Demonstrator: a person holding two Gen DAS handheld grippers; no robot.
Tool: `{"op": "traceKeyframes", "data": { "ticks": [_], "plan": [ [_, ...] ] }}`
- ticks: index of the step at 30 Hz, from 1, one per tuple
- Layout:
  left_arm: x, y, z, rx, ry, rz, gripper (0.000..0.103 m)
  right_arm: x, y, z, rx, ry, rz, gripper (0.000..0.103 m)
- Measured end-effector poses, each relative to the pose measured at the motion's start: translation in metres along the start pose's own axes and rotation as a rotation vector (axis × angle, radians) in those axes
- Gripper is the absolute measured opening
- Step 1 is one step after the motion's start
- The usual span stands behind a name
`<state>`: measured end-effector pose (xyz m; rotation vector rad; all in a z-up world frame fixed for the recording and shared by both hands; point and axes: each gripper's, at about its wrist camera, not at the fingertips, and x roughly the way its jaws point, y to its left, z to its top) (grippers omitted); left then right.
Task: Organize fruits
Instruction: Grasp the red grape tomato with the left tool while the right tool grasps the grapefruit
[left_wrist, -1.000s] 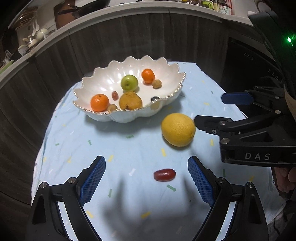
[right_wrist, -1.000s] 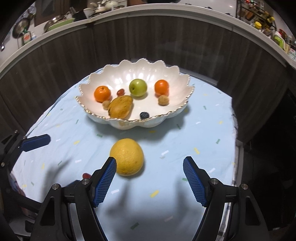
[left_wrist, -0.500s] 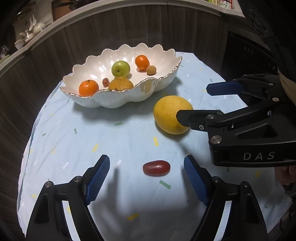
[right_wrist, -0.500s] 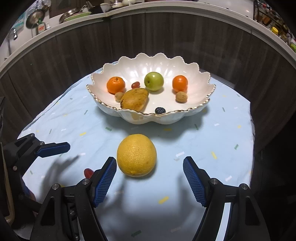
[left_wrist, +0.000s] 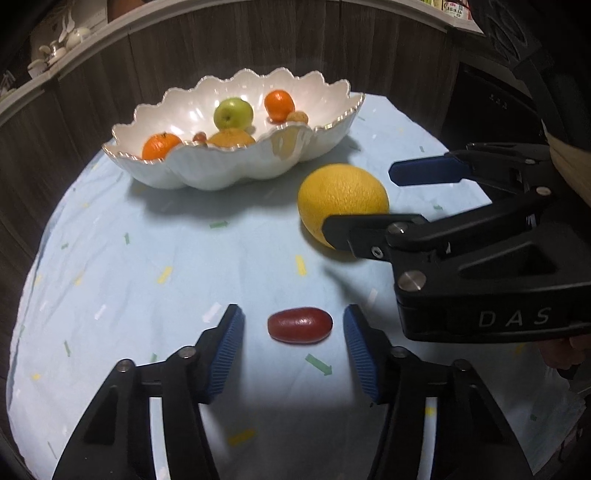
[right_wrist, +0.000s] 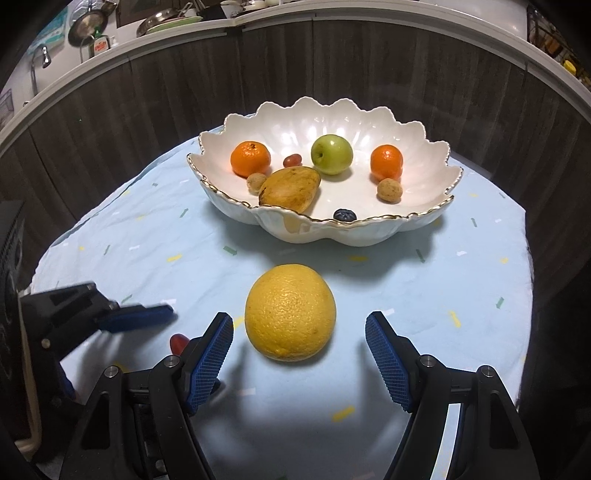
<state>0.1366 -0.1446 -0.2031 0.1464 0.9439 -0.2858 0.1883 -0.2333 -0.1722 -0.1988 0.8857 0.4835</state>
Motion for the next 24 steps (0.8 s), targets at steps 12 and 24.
{"op": "traceKeyframes", "data": {
  "ticks": [12, 24],
  "plan": [
    [-0.001, -0.001, 0.001, -0.005, -0.015, -0.024, 0.033, 0.018, 0.003, 0.005, 0.021, 0.034, 0.028, 0.061],
    [-0.002, 0.003, 0.002, -0.005, -0.009, -0.028, 0.032, 0.012, 0.002, 0.002, 0.053, 0.027, 0.025, 0.055]
  ]
}}
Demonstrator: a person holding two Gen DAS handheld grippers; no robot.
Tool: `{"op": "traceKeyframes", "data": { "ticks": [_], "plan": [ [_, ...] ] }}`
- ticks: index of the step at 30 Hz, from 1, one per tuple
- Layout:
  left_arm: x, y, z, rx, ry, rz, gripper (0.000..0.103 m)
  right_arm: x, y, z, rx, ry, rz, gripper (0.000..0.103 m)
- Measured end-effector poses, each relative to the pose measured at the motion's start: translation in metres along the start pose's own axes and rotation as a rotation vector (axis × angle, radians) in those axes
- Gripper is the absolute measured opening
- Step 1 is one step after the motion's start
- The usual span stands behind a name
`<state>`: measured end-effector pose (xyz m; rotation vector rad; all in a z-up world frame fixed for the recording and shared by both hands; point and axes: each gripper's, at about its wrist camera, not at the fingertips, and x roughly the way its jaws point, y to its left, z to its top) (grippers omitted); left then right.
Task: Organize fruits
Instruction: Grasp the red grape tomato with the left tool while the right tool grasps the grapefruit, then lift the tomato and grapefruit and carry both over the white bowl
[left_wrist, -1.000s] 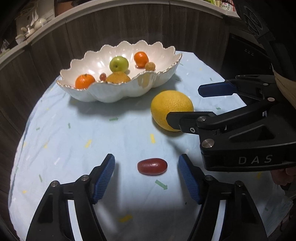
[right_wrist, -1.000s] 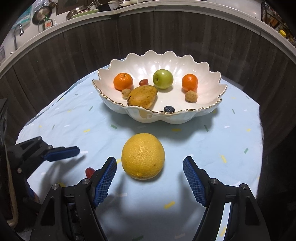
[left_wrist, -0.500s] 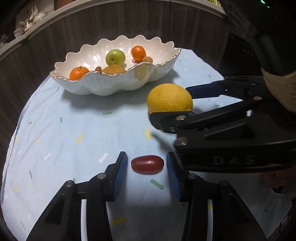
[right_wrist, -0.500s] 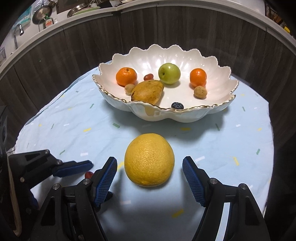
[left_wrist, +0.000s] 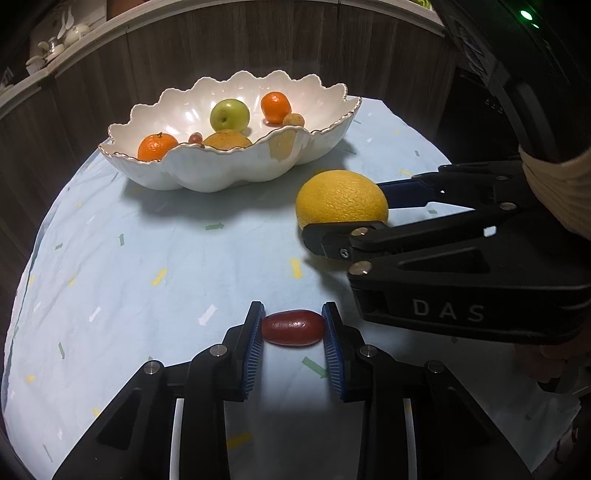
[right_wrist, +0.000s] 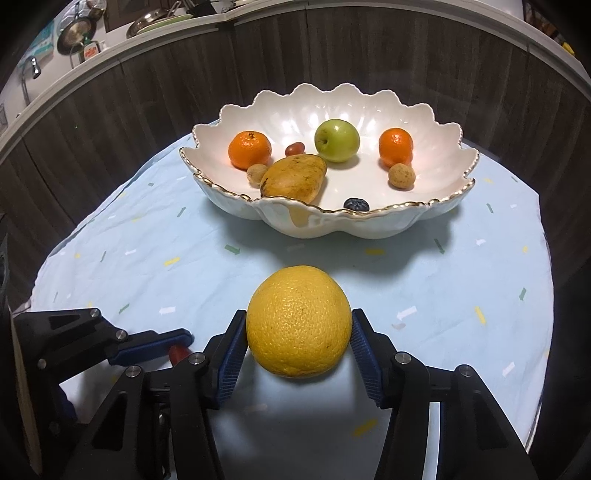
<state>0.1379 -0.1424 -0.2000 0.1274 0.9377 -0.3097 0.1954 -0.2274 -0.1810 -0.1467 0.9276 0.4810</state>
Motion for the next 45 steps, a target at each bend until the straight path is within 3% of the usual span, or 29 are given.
{"op": "traceKeyframes", "data": {
  "ticks": [30, 45],
  "plan": [
    [-0.048, 0.024, 0.022, -0.022, -0.113, 0.044, 0.031, -0.067, 0.012, -0.004, 0.179, -0.074, -0.082, 0.055],
    [-0.07, 0.046, 0.049, -0.066, -0.194, 0.075, 0.032, -0.089, 0.016, 0.023, 0.239, -0.17, -0.13, 0.055]
  ]
}}
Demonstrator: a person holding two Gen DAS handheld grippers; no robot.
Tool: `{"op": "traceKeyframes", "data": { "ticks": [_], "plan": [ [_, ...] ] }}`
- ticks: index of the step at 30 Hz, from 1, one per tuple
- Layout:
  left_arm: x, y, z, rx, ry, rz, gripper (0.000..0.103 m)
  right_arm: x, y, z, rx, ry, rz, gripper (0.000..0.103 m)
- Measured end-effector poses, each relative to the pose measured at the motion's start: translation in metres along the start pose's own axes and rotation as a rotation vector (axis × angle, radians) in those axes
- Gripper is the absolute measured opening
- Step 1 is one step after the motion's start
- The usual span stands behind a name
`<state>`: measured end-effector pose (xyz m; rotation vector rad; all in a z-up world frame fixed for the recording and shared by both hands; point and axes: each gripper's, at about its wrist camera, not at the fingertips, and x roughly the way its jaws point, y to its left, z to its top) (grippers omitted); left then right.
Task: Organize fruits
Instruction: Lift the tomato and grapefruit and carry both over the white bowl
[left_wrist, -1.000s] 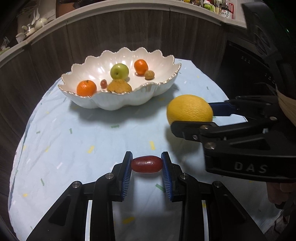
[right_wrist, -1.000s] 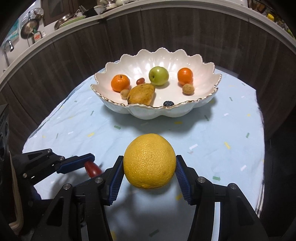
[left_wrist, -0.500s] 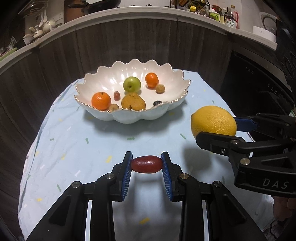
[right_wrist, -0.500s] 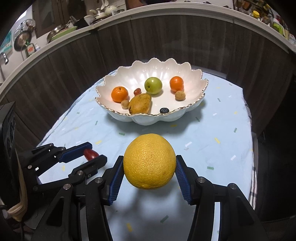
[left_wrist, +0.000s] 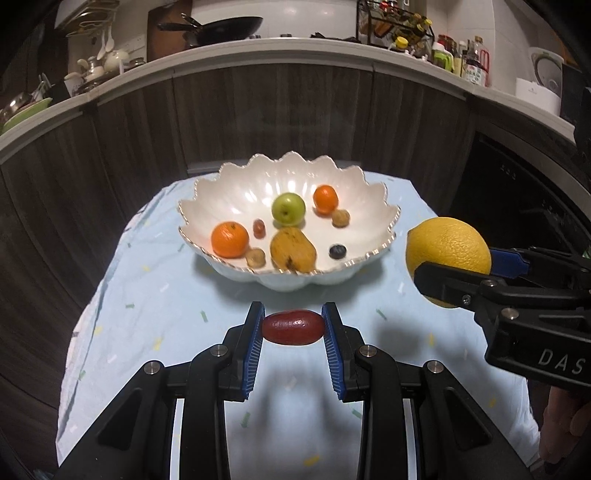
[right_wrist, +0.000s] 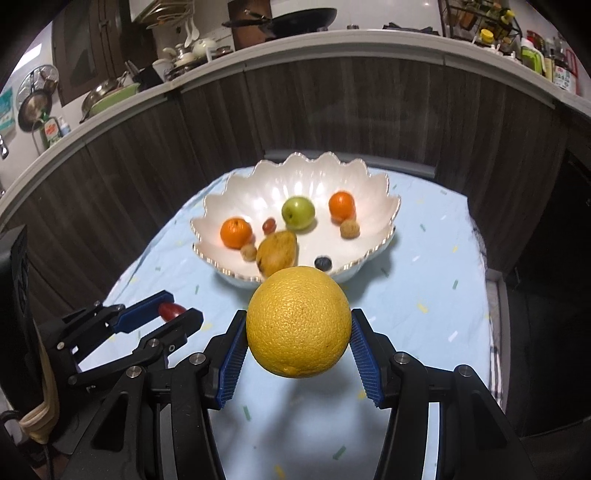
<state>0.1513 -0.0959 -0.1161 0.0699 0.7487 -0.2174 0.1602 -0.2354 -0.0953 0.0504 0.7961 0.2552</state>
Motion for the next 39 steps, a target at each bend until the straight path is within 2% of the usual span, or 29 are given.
{"op": "traceKeyframes", "data": {
  "ticks": [9, 16, 25, 31, 39],
  "plan": [
    [0.006, 0.016, 0.023, -0.019, -0.019, 0.017, 0.032, 0.003, 0.005, 0.025, 0.013, -0.039, -0.027, 0.055],
    [0.014, 0.03, 0.041, -0.034, -0.036, 0.027, 0.032, 0.01, 0.008, 0.042, 0.012, -0.048, -0.083, 0.055],
    [0.036, 0.042, 0.069, -0.003, -0.054, 0.014, 0.032, 0.027, 0.003, 0.059, 0.047, -0.041, -0.133, 0.055],
    [0.057, 0.046, 0.083, 0.033, -0.041, 0.006, 0.032, 0.043, -0.004, 0.069, 0.061, -0.023, -0.167, 0.055],
    [0.085, 0.053, 0.097, 0.034, -0.023, 0.013, 0.032, 0.067, -0.013, 0.078, 0.104, 0.018, -0.199, 0.055]
  ]
}}
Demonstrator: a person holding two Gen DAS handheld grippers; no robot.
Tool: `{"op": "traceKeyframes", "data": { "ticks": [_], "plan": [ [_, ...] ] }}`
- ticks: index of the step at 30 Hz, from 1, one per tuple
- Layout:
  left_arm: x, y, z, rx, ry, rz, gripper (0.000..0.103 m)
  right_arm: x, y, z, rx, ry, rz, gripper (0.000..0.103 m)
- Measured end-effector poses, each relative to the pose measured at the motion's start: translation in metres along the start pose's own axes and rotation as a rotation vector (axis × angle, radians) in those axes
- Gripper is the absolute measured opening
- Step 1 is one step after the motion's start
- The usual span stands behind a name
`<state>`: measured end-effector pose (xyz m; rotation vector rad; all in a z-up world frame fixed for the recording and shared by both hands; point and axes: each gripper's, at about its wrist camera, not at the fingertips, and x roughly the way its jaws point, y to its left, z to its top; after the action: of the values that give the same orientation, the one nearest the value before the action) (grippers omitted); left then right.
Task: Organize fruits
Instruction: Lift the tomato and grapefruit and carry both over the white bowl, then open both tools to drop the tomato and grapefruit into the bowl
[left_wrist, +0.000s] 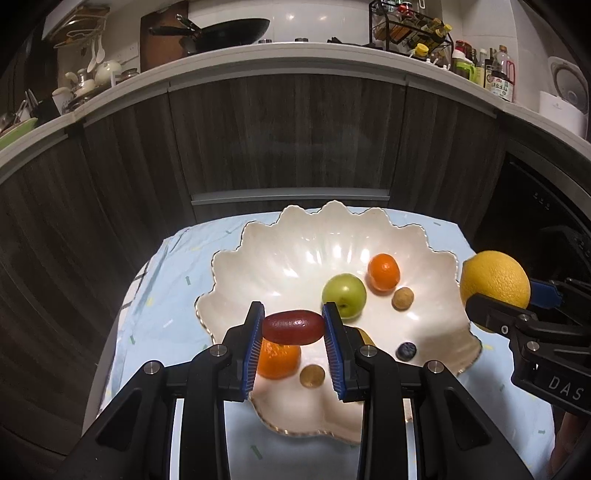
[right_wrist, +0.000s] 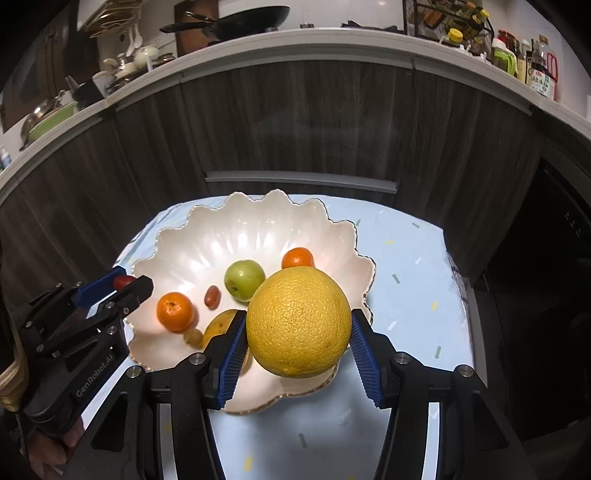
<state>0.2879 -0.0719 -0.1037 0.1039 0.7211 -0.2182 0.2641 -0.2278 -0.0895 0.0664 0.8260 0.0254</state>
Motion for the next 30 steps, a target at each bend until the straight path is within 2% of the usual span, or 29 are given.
{"op": "traceKeyframes", "data": {
  "ticks": [10, 17, 20, 22, 24, 27, 28, 30],
  "plan": [
    [0.033, 0.005, 0.013, 0.001, 0.05, -0.017, 0.032, 0.03, -0.007, 0.007, 0.059, 0.064, -0.03, 0.055],
    [0.05, 0.01, 0.014, -0.014, 0.108, -0.034, 0.034, 0.04, -0.002, 0.009, 0.045, 0.081, -0.035, 0.055],
    [0.052, 0.012, 0.012, -0.015, 0.119, -0.025, 0.044, 0.046, -0.002, 0.008, 0.04, 0.101, -0.058, 0.055],
    [0.051, 0.014, 0.012, -0.018, 0.12, -0.016, 0.057, 0.049, -0.003, 0.007, 0.046, 0.121, -0.068, 0.056],
    [0.049, 0.015, 0.012, -0.02, 0.115, -0.008, 0.058, 0.046, -0.001, 0.008, 0.027, 0.107, -0.08, 0.057],
    [0.046, 0.016, 0.013, -0.021, 0.116, -0.002, 0.064, 0.036, 0.004, 0.011, -0.002, 0.068, -0.112, 0.073],
    [0.045, 0.017, 0.013, -0.024, 0.114, -0.001, 0.065, 0.032, 0.005, 0.012, -0.006, 0.055, -0.121, 0.076],
    [0.041, 0.018, 0.014, -0.028, 0.111, 0.004, 0.069, 0.028, 0.006, 0.014, -0.013, 0.043, -0.127, 0.077]
  ]
}}
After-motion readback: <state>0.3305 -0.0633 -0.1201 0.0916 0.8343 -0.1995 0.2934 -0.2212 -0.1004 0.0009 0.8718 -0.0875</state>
